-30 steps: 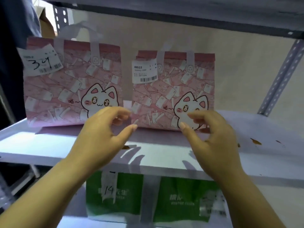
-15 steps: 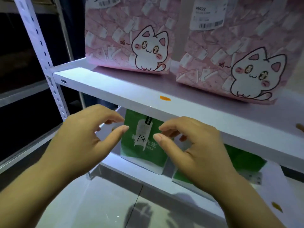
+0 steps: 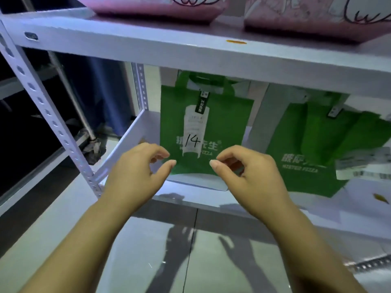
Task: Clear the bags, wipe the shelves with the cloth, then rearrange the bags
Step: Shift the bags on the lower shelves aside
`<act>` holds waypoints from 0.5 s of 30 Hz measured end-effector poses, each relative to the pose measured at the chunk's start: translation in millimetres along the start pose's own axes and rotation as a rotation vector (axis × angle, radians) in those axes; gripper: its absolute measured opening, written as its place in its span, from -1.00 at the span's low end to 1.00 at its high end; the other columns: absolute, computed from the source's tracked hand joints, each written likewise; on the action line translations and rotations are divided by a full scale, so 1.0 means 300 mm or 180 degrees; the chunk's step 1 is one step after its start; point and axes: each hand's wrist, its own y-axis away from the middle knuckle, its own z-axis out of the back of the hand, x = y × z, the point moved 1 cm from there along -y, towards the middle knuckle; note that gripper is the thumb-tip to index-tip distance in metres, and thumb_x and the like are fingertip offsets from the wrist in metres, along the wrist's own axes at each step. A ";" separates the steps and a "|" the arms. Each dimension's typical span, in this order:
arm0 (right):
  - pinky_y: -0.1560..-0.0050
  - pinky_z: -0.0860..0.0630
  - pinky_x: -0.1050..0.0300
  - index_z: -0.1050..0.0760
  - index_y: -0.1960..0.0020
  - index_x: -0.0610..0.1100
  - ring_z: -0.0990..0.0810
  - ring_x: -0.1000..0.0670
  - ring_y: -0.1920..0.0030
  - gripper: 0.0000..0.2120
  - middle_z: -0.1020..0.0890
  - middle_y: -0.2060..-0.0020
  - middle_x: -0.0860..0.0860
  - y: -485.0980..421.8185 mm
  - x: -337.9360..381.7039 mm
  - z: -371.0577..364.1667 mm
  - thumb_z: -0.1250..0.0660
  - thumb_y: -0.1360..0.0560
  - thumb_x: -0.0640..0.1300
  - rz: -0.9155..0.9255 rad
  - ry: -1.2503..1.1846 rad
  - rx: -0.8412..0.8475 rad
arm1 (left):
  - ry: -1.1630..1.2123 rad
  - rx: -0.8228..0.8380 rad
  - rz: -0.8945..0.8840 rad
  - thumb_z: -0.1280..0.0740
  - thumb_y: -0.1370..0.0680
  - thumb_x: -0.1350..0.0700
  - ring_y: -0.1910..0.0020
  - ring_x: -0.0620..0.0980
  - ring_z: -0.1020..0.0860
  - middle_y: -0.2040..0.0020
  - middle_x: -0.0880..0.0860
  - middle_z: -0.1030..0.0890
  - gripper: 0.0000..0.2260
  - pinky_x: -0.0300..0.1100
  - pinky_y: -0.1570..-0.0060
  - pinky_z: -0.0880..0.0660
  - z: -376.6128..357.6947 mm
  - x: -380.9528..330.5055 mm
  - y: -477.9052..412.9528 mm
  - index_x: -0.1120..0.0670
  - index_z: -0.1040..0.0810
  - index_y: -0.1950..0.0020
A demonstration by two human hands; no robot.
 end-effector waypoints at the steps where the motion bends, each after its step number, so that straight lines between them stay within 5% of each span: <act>1: 0.21 -0.56 0.00 -0.57 0.16 0.03 -0.57 0.12 0.26 -0.87 -0.61 0.33 0.14 0.011 -0.030 -0.027 -0.35 -0.46 0.07 -0.0193 0.0013 -0.0040 | 0.0019 0.0006 0.0060 -0.37 -0.47 -0.04 0.10 -0.10 -0.53 0.07 -0.08 -0.60 -0.81 -0.18 0.13 -0.48 -0.032 0.024 0.001 0.01 -0.60 -0.02; 7: 0.16 -0.55 0.07 -0.54 0.00 0.00 -0.56 0.14 0.25 -0.82 -0.59 0.29 0.15 0.046 -0.197 -0.144 -0.38 -0.45 0.05 -0.1080 -0.0048 -0.0635 | 0.0292 -0.0203 0.0310 -0.40 -0.45 -0.04 -0.03 -0.04 -0.52 -0.13 -0.02 -0.53 -0.62 -0.12 0.07 -0.48 -0.180 0.155 -0.003 -0.01 -0.47 -0.24; 12: -0.29 -0.40 -0.03 -0.24 -0.44 -0.10 -0.41 -0.05 -0.31 -0.42 -0.38 -0.35 0.00 0.030 -0.286 -0.240 -0.33 -0.50 0.04 -0.1410 0.0094 -0.0573 | 0.0711 -0.0065 0.0914 -0.38 -0.48 0.00 -0.33 0.08 -0.36 -0.39 0.05 -0.36 -0.41 0.08 -0.27 -0.37 -0.270 0.249 -0.018 0.04 -0.25 -0.45; 15: -0.33 -0.23 0.11 -0.12 -0.49 -0.12 -0.27 -0.05 -0.42 -0.39 -0.26 -0.44 -0.01 0.027 -0.321 -0.289 -0.29 -0.54 -0.02 -0.1512 0.0119 -0.0165 | 0.0839 0.0420 0.1000 -0.34 -0.51 -0.01 -0.43 0.02 -0.26 -0.49 -0.04 -0.25 -0.37 0.06 -0.37 -0.26 -0.320 0.271 -0.010 0.00 -0.14 -0.51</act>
